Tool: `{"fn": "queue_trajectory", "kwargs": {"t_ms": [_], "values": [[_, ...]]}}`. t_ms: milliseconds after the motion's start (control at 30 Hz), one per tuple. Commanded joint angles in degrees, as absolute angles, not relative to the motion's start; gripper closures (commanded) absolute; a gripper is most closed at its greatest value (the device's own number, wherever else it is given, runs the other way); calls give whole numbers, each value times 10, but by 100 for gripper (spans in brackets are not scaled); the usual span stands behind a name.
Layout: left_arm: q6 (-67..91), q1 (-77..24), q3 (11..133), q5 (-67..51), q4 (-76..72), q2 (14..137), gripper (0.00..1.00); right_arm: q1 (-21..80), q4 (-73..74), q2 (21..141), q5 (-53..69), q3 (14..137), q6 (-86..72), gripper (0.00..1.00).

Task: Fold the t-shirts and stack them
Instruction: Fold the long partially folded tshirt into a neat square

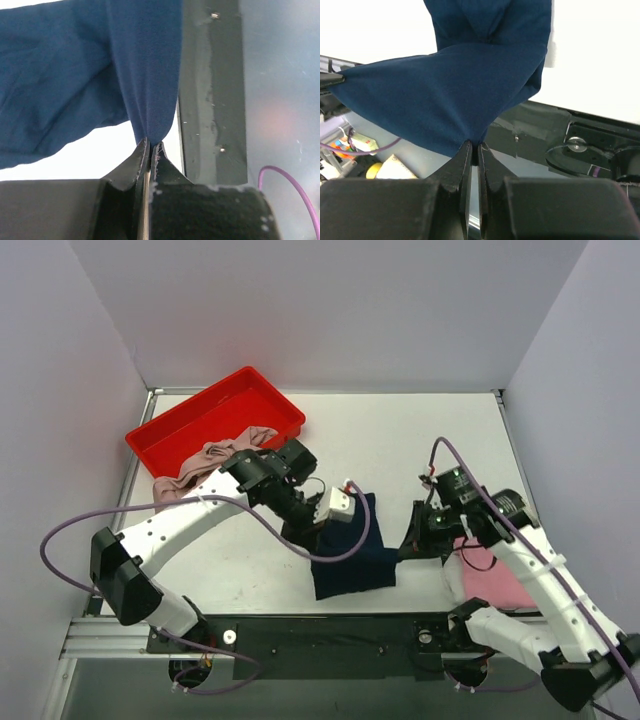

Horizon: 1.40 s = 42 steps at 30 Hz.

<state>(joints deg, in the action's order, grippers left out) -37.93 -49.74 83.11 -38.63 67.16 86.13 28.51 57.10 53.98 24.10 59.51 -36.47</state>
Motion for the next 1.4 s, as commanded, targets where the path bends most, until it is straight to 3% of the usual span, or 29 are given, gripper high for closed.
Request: {"fn": "queue_trajectory", "kwargs": {"t_ms": [0,333,1033,1100,1133,1200,1367], "values": [[-276,-419,848,-343,609,871,100,238,541,648,215,644,-341,100],[-189,-323,818,-308,494,926,100,189,461,903,244,787,-272,100],[-110,-233,922,-279,397,1151,100,180,371,1199,236,984,-313,100],[-114,-229,922,-275,397,1160,100,178,371,1222,243,1003,-313,89],[-115,-229,923,-274,395,1163,100,176,371,1227,248,1011,-314,74],[-117,-225,926,-274,391,1170,100,173,371,1220,251,1013,-309,62],[-116,-222,946,-270,380,1190,100,173,370,1109,169,972,-254,55]]}}
